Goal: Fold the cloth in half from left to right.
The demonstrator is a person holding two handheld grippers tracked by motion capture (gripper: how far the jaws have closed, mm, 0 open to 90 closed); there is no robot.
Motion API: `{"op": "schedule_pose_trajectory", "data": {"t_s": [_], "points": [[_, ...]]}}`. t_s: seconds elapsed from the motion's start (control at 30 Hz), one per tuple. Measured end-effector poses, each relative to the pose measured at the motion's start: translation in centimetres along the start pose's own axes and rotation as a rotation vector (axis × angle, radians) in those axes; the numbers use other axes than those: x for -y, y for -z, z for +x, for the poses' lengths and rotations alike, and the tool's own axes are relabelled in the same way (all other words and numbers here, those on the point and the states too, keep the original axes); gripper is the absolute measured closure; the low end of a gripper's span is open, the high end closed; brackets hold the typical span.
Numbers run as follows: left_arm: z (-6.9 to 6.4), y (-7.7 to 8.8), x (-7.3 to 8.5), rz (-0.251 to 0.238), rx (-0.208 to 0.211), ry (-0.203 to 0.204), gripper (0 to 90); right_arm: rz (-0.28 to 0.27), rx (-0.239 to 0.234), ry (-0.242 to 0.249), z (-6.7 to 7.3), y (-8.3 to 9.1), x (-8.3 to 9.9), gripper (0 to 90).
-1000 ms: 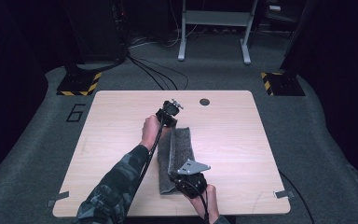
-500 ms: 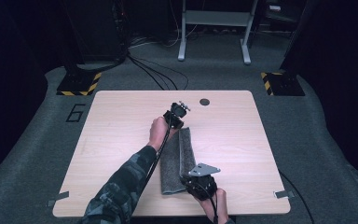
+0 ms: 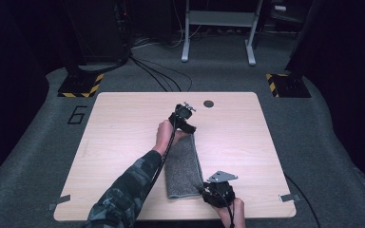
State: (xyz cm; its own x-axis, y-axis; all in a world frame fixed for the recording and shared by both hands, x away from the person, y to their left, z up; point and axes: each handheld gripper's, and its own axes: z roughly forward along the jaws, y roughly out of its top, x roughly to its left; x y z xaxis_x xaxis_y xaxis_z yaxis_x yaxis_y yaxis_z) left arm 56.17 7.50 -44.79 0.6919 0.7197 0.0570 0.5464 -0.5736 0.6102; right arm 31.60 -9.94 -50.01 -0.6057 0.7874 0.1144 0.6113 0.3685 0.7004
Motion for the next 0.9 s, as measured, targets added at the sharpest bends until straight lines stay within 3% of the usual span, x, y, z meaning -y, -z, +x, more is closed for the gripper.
{"op": "schedule_pose_trajectory", "data": {"t_s": [0.13, 0.27, 0.33, 0.37, 0.47, 0.5, 0.57, 0.6, 0.67, 0.83, 0.9], "points": [[0.9, 1.2, 1.3, -0.009, -0.012, 0.012, 28.2, -0.006, 0.019, -0.016, -1.4, 0.5, 0.3, 51.4], [2.1, 2.3, 3.3, -0.005, -0.030, 0.032, 25.4, -0.030, 0.021, -0.013, -2.4, 0.6, -1.0, 39.4], [2.7, 2.5, 4.4, -0.001, -0.032, 0.050, 23.8, -0.042, 0.011, 0.006, -2.7, 0.0, -2.1, 31.8], [2.9, 2.6, 4.8, 0.005, -0.034, 0.057, 22.0, -0.021, 0.000, 0.011, -2.8, -0.6, -2.9, 24.6], [3.5, 2.6, 6.7, 0.020, -0.035, 0.089, 19.7, -0.016, 0.003, 0.049, -3.2, -2.2, -4.2, 19.3], [3.5, 2.6, 7.1, 0.022, -0.031, 0.097, 18.9, 0.013, 0.017, 0.064, -3.3, -3.0, -4.8, 16.2], [3.4, 2.6, 7.9, 0.033, -0.031, 0.103, 18.7, 0.036, 0.018, 0.085, -3.6, -4.2, -5.3, 14.6], [3.2, 2.4, 8.3, 0.038, -0.029, 0.102, 18.5, 0.041, 0.018, 0.073, -3.4, -4.6, -5.4, 14.6], [2.8, 2.2, 8.8, 0.069, -0.046, 0.084, 18.6, 0.065, 0.036, 0.100, -3.5, -5.3, -5.4, 14.4], [2.6, 1.5, 9.5, 0.091, -0.058, 0.078, 18.7, 0.091, 0.063, 0.111, -3.3, -5.6, -4.6, 14.4], [2.5, 1.2, 9.5, 0.093, -0.064, 0.075, 18.7, 0.098, 0.073, 0.089, -3.1, -5.6, -4.1, 14.4]]}}
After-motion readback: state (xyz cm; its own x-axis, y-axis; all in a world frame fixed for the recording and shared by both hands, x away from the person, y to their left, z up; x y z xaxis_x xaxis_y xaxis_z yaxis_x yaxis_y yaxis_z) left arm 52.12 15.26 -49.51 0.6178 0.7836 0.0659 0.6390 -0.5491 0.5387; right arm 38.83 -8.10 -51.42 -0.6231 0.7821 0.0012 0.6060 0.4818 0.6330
